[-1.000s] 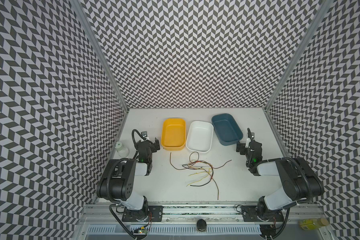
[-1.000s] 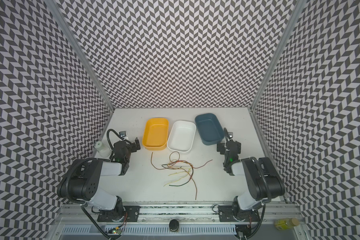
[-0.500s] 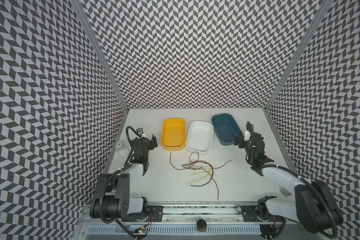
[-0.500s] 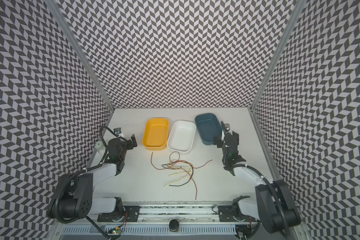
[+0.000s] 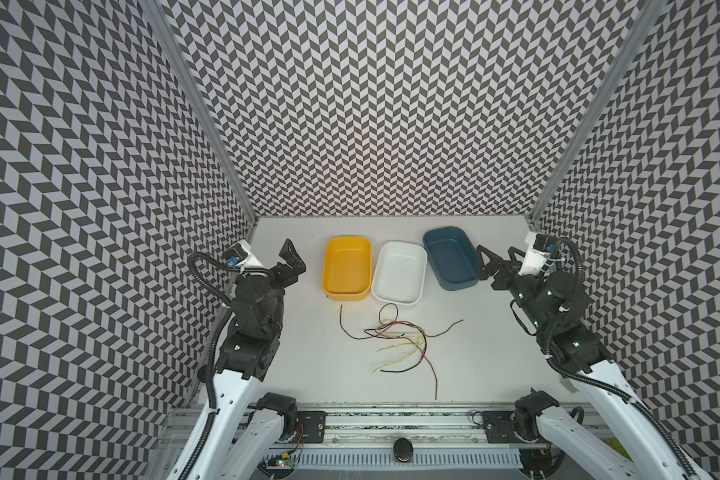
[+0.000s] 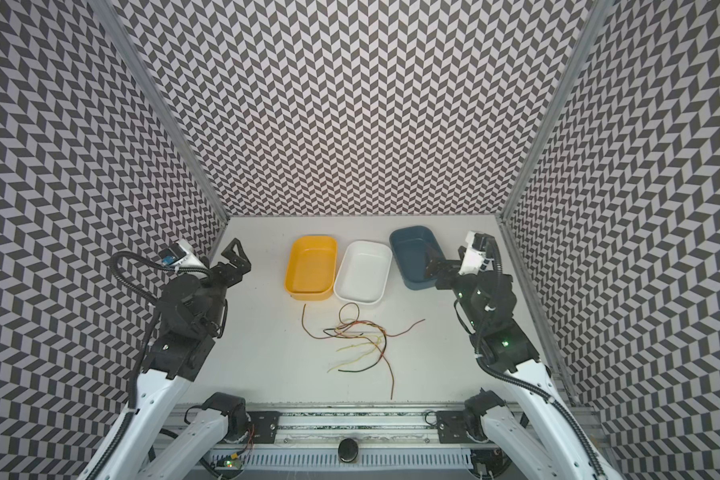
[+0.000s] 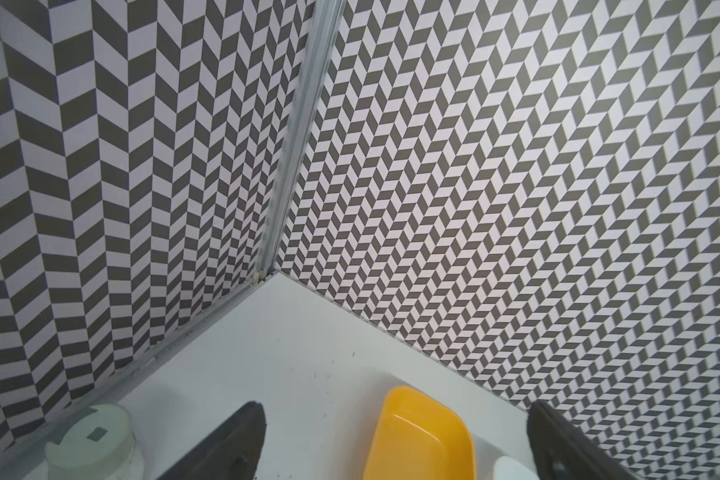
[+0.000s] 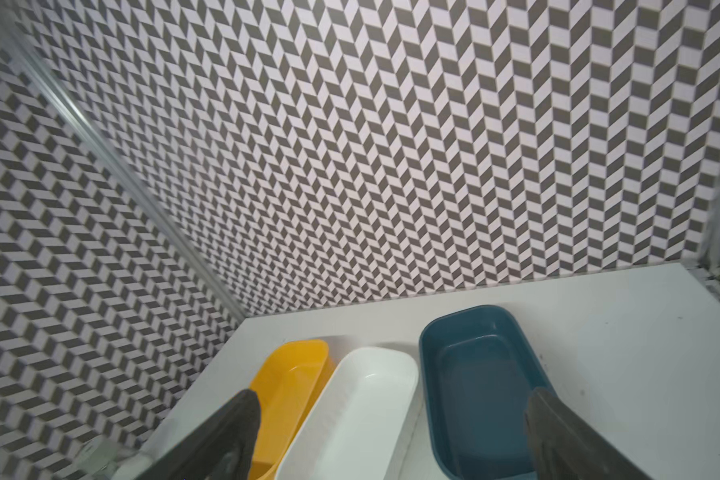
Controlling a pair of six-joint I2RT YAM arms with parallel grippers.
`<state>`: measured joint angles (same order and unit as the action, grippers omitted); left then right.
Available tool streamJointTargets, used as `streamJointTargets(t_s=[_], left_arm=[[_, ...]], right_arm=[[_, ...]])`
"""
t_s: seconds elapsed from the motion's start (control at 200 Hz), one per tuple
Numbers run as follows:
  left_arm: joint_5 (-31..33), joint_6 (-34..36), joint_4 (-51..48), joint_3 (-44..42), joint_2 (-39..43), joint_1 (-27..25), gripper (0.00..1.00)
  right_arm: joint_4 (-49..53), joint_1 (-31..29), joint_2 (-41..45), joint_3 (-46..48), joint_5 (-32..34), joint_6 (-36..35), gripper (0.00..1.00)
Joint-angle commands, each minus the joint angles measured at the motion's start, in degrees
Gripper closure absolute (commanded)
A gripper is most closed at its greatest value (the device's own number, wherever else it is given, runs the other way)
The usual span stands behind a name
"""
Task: Untangle the cables
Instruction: 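Move both grippers toward the tangled red, black and yellow wires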
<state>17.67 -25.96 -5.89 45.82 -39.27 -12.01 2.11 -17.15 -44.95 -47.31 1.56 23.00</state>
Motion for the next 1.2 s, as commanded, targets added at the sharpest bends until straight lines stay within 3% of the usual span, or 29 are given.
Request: streamJointTargets(t_s=[0.0,0.21,0.471,0.616,0.791,1.192], left_arm=[[-4.30,-3.72,-11.52,-0.66,3.81,-3.72,0.00],[-11.77,-0.30,-25.66,3.51,4.62,-8.52,0.00],[-19.91,-8.24,-35.60,3.97,-1.80,-12.20,0.00],[-16.09,-12.48,-35.46,1.71,-4.24,-19.44,0.01],[-16.57,-16.03,-31.76,-2.21,-7.47,-25.31,0.01],[-22.81,-22.74,-22.84,-7.95,-17.10,-26.47,0.01]], right_arm=[[16.68,-2.15,-2.40,-4.54,-7.09,3.55,0.01],[30.43,-12.09,-4.19,-6.07,-4.47,1.95,0.06],[34.22,-21.83,-9.35,-2.85,-4.28,1.84,0.16],[33.88,-26.16,-11.75,-1.34,-3.27,1.40,0.16],[33.13,-28.20,-14.36,-0.90,-4.12,0.91,0.16],[33.29,-28.91,-13.51,-0.19,-4.22,-0.73,0.15]])
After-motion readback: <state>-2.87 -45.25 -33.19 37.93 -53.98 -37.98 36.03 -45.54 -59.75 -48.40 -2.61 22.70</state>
